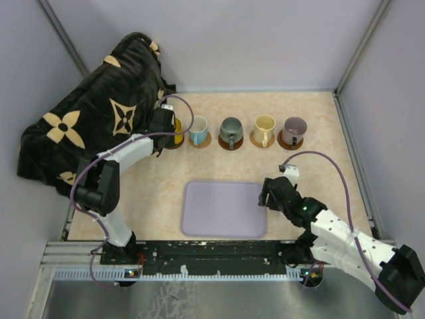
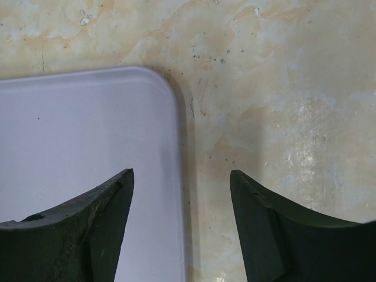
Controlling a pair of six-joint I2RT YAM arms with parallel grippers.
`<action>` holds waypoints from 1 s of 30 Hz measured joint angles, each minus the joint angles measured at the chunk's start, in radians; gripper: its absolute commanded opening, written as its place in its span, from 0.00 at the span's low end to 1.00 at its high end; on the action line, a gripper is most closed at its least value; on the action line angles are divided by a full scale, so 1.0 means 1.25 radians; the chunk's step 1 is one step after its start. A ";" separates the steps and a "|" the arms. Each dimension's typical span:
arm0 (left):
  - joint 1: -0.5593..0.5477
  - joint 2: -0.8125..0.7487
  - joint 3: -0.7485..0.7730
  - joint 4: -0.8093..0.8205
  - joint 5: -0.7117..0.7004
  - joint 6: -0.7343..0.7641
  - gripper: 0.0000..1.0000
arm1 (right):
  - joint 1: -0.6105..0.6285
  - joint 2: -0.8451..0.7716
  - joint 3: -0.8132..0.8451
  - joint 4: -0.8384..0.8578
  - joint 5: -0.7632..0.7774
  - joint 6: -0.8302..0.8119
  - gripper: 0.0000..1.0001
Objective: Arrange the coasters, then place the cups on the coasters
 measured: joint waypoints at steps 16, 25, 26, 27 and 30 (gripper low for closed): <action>0.018 0.000 0.000 0.000 0.000 0.005 0.06 | 0.000 0.000 0.000 0.000 -0.004 0.002 0.67; 0.020 0.012 0.000 0.005 0.001 0.005 0.06 | 0.000 0.000 0.000 0.001 -0.006 0.002 0.67; 0.020 0.012 0.000 0.005 0.001 0.005 0.06 | 0.000 0.000 0.000 0.001 -0.006 0.002 0.67; 0.020 0.012 0.000 0.005 0.001 0.005 0.06 | 0.000 0.000 0.000 0.001 -0.006 0.002 0.67; 0.021 0.013 0.000 0.006 0.002 0.005 0.06 | 0.000 0.000 0.000 0.003 -0.006 0.003 0.67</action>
